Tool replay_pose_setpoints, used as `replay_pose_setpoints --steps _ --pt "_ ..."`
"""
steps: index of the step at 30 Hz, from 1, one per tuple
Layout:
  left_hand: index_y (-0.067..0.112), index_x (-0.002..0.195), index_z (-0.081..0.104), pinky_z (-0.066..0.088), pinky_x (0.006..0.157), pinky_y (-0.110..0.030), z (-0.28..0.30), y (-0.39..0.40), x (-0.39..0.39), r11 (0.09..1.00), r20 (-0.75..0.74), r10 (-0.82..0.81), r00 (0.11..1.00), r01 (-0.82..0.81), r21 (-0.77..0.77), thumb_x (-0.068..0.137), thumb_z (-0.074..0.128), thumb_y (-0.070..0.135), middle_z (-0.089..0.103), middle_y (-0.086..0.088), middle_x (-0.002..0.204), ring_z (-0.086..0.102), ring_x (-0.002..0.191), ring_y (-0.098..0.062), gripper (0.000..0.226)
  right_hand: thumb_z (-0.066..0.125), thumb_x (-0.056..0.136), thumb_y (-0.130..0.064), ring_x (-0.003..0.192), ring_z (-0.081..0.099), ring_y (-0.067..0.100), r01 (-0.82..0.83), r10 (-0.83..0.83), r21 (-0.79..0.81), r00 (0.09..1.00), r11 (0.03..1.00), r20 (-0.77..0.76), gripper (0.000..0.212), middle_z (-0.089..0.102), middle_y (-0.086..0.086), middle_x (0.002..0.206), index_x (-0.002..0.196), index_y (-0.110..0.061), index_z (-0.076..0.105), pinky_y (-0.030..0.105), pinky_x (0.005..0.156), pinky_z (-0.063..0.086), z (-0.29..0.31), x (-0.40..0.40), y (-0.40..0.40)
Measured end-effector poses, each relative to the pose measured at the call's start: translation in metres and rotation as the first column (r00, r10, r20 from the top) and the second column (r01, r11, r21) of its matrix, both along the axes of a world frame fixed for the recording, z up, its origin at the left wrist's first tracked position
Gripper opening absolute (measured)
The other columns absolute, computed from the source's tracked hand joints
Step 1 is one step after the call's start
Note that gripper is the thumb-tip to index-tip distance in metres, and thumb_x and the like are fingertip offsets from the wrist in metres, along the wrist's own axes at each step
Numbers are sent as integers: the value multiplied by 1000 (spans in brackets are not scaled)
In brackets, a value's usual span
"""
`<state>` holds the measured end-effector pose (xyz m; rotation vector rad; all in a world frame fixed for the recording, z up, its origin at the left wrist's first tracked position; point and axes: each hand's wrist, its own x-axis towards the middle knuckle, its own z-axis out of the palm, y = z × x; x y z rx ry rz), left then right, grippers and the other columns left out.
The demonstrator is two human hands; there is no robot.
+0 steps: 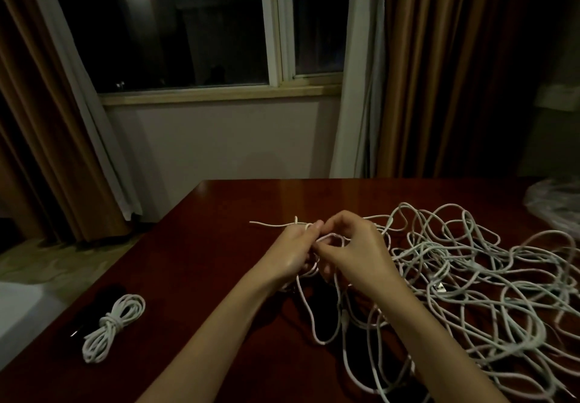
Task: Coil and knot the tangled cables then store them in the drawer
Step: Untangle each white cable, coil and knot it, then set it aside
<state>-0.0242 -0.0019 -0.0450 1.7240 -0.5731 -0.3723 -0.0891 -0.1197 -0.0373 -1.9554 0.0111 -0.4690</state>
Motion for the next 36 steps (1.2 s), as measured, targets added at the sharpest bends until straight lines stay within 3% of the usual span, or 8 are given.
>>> replay_pose_setpoints --steps 3,6,12,18,22,26,30,36 --pt "10 69 54 26 43 -16 4 5 7 999 29 23 999 -24 38 105 35 29 41 9 45 32 38 -3 45 72 84 -9 44 58 8 -43 67 263 994 964 -82 16 71 10 77 95 -10 62 21 47 47 5 1 -9" --pt "16 59 45 25 42 -14 4 9 12 999 -7 -18 1000 19 28 105 33 33 33 12 44 28 38 -2 50 70 86 -12 52 59 13 -6 27 239 996 971 -87 11 71 8 75 97 -12 67 23 51 47 4 4 -14" --pt "20 68 33 15 43 -18 2 7 11 942 -184 -155 971 89 -324 92 37 48 24 7 53 20 37 -2 37 63 92 -19 61 63 16 21 -20 267 1000 963 -7 13 73 4 77 100 -15 72 26 59 50 1 4 -12" --pt "17 71 49 29 42 -10 4 -4 -2 966 -85 -29 996 7 -257 96 34 51 48 11 53 40 41 0 44 63 92 -16 82 67 -2 3 -11 48 985 999 173 17 73 -12 87 103 -24 73 16 72 53 -3 2 4" --pt "13 69 64 51 64 -19 -1 -8 -7 970 -100 22 995 -46 -240 97 38 46 65 3 63 64 63 -7 51 63 92 -13 79 66 -4 3 17 -95 979 996 202 23 70 -14 85 111 -20 72 11 70 51 -8 1 11" --pt "9 89 66 50 62 -25 -7 -5 3 945 -251 134 959 -200 -258 101 39 42 62 -4 78 60 71 -14 44 60 93 -10 91 62 -6 -83 113 -208 984 975 135 32 69 -9 104 123 -20 64 8 78 48 -10 1 14" --pt "20 62 43 38 51 -24 -5 -1 9 854 -467 129 875 -337 -395 103 33 41 42 2 61 43 49 -10 47 66 90 -13 76 65 -8 -43 70 -180 987 983 145 22 68 -16 88 110 -21 70 8 67 50 -7 0 15" --pt "16 69 38 45 49 -24 2 -2 4 774 -581 -39 813 -343 -532 103 30 44 40 -1 58 40 53 -15 45 66 90 -16 94 59 -3 -3 52 -237 978 971 201 15 62 -13 101 101 -20 74 10 80 48 -10 1 15"
